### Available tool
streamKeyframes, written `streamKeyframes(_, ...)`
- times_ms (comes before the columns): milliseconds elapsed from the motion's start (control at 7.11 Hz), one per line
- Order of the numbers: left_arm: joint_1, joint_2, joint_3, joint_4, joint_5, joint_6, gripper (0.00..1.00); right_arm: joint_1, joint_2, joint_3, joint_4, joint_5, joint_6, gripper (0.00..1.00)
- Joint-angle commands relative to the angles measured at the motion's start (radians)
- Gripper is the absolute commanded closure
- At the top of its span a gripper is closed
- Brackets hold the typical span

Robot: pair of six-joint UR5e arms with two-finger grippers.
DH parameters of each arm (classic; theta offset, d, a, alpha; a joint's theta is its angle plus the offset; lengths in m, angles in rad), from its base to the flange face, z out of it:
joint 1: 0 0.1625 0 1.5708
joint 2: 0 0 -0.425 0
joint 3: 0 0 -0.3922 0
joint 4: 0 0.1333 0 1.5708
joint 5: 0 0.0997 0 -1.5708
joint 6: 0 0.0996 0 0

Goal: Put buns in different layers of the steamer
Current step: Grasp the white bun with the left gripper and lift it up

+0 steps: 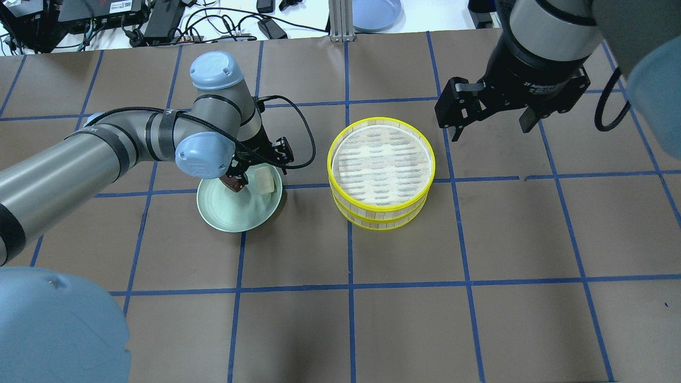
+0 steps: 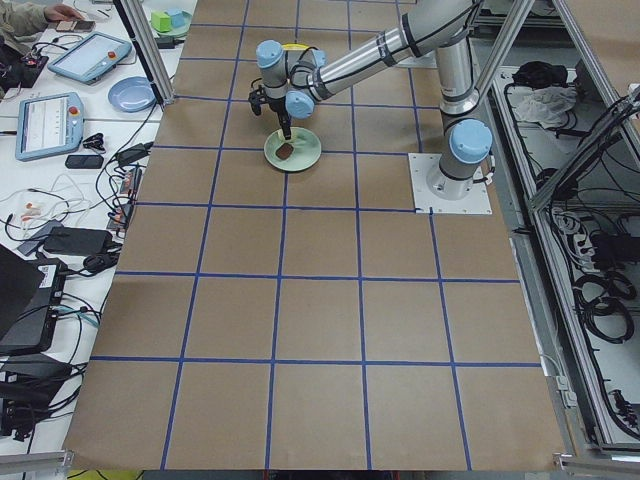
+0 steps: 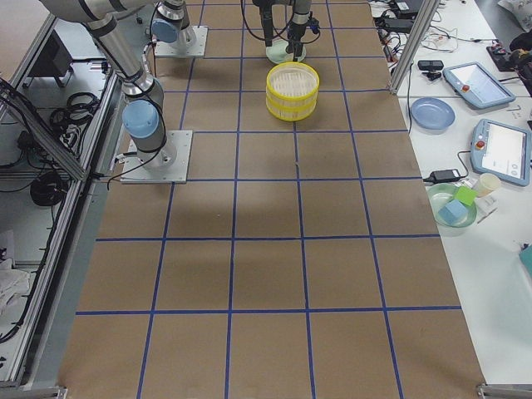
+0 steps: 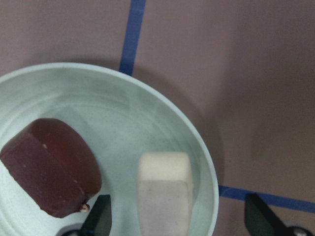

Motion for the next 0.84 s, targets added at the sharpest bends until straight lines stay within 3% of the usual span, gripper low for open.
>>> streamKeyframes(0,-0.001,-0.002,0.0,0.0,0.032,0.014,0.61,0.0,0.0,0.001,0.0,0.0,0.0,0.0)
streamKeyframes(281,-0.001,-0.005,-0.001,0.0,0.055,0.051,0.76,0.0,0.0,0.001,0.0,0.0,0.0,0.0)
streamKeyframes(422,0.001,-0.006,0.0,0.0,0.054,0.083,0.89,0.0,0.0,0.001,0.0,0.0,0.0,0.0)
streamKeyframes(704,0.003,-0.002,0.002,0.005,0.052,0.111,0.99,0.0,0.003,0.001,-0.002,0.002,0.0,0.0)
